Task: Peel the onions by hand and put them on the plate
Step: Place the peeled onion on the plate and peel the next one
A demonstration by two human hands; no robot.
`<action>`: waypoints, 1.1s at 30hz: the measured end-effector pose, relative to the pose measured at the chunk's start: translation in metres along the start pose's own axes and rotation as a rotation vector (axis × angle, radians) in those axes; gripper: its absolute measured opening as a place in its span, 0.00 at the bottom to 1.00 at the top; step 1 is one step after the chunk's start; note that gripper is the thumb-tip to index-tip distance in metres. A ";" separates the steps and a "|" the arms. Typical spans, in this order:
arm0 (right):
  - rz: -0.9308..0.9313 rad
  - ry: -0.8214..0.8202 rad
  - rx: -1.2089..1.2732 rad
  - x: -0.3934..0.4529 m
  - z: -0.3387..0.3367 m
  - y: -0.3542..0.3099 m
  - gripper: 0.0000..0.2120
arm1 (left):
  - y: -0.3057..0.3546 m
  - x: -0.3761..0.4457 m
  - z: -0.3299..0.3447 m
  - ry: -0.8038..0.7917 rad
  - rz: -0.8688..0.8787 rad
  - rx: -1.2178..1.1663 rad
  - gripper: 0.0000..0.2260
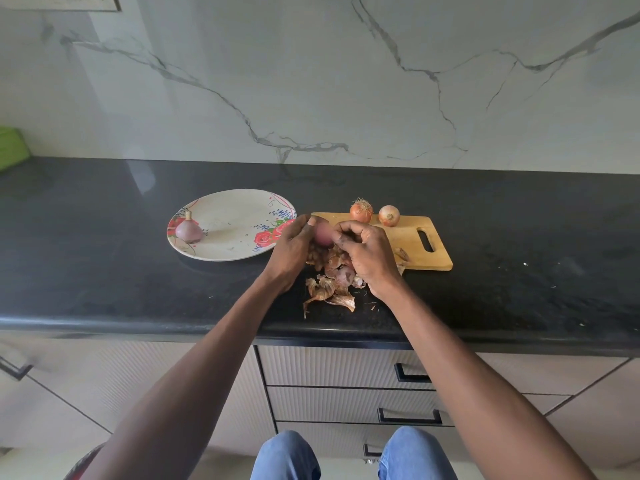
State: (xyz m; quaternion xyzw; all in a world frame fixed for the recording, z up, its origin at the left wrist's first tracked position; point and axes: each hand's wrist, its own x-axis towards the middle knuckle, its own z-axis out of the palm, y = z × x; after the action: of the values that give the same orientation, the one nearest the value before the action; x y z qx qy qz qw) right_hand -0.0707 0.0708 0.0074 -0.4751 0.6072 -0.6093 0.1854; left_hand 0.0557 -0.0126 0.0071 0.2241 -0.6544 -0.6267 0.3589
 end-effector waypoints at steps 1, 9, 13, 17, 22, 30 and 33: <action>0.010 -0.007 0.007 -0.001 0.000 0.000 0.04 | 0.000 0.000 0.000 -0.001 -0.004 0.003 0.16; 0.048 0.046 0.042 -0.001 0.000 -0.003 0.07 | 0.004 -0.005 0.000 0.009 -0.013 -0.043 0.15; -0.067 0.114 -0.140 -0.004 0.001 -0.004 0.10 | 0.004 -0.005 0.001 0.021 -0.015 -0.032 0.16; -0.128 0.159 -0.161 -0.005 -0.001 -0.002 0.08 | 0.004 -0.005 0.001 0.032 0.009 -0.021 0.15; -0.150 0.124 -0.191 -0.003 0.000 -0.003 0.07 | 0.004 -0.005 0.001 -0.003 0.025 -0.002 0.13; -0.158 0.178 -0.273 -0.004 0.004 0.000 0.03 | 0.004 -0.005 0.003 -0.044 0.024 0.013 0.12; -0.220 0.159 -0.339 -0.004 0.006 0.002 0.03 | 0.001 -0.003 0.000 -0.070 -0.004 0.007 0.16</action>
State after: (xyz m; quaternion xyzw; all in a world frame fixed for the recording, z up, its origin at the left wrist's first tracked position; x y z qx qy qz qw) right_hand -0.0644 0.0704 0.0025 -0.5133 0.6582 -0.5506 -0.0128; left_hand 0.0581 -0.0105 0.0078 0.2045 -0.6684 -0.6324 0.3339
